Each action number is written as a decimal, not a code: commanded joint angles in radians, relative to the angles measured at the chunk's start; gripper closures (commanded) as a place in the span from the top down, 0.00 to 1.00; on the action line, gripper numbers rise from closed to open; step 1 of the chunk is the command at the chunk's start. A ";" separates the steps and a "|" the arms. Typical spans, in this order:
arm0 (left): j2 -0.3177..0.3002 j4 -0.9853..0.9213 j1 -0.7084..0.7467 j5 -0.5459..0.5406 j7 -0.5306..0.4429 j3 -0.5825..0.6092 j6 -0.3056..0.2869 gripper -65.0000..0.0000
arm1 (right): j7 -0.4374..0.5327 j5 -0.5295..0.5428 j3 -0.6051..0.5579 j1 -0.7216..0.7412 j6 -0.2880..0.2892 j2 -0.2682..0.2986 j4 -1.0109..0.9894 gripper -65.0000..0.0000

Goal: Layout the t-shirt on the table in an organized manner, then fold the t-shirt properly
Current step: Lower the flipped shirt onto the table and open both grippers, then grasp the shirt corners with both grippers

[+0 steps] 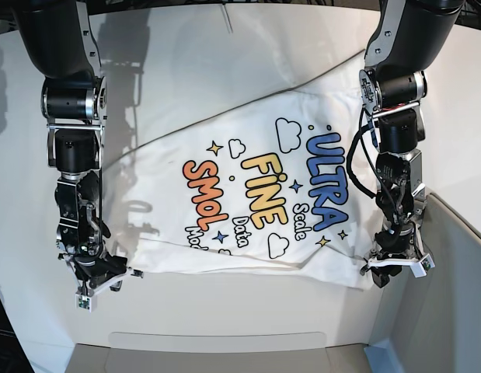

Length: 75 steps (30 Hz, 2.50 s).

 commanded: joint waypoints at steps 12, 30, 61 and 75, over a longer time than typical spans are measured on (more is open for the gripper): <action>-0.013 0.409 0.157 -0.002 -0.021 0.001 -0.012 0.41 | 0.148 0.005 0.004 -0.069 0.005 0.006 0.130 0.62; -0.040 0.702 0.504 0.002 -0.021 -0.004 -0.009 0.41 | -0.131 0.007 0.004 -0.494 0.091 -0.003 0.627 0.62; -0.039 0.929 0.889 0.001 0.232 -0.212 -0.007 0.36 | -0.308 0.004 0.425 -0.587 0.358 -0.002 0.659 0.62; -0.036 0.929 0.997 0.001 0.233 -0.212 -0.007 0.36 | -0.323 -0.004 0.288 -0.521 0.491 0.005 0.556 0.56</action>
